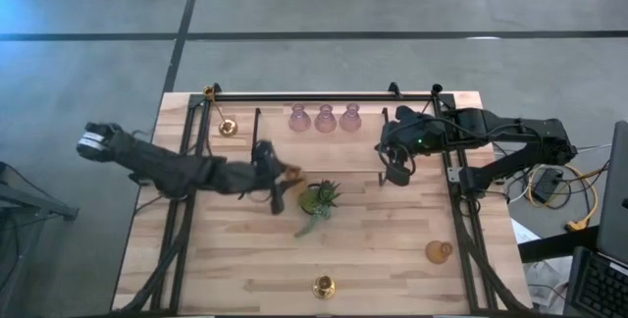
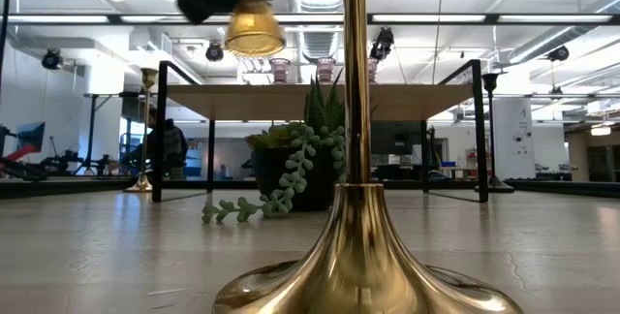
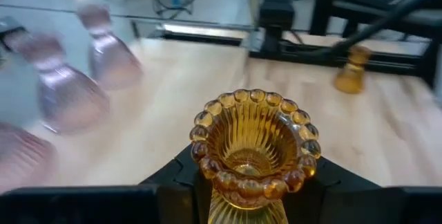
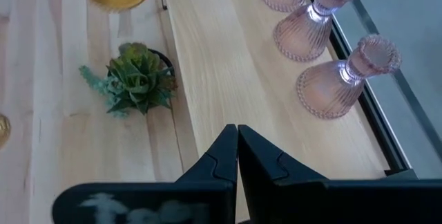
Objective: Pick & Place candle stick holders
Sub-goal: Put the left yellow glass candle holder on the shelf
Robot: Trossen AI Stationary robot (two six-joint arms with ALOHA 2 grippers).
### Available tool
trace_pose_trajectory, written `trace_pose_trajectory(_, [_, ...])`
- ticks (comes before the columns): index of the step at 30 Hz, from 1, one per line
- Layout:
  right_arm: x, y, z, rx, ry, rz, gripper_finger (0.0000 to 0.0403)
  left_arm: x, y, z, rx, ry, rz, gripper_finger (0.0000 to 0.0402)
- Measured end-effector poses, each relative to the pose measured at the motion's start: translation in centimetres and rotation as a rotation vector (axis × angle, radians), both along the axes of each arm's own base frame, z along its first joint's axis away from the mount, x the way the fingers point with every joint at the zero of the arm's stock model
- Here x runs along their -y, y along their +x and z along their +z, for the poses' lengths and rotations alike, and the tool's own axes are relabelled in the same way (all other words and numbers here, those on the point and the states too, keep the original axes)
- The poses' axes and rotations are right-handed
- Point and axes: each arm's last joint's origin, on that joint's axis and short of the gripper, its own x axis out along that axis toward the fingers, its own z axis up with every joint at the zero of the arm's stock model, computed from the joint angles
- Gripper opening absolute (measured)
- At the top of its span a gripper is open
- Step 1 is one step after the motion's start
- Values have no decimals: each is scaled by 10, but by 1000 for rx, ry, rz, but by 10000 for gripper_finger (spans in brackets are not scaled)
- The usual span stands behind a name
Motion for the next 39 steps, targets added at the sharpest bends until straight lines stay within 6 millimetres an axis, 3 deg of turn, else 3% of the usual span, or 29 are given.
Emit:
trace_pose_trajectory(6, [0,-2,-2,-31,-4,5,8,-40,22,18,-15,8,68,128])
trace_pose_trajectory(15, [0,-4,-3,-54,-3,3,8,-81,48,10,-73,2,128,128])
trace_pose_trajectory(30, [0,-4,-4,-59,-5,4,8,-106,60,-7,-109,22,192,128])
trace_pose_trajectory(39, [0,-4,-4,-60,-8,8,8,-108,60,-9,-116,19,197,128])
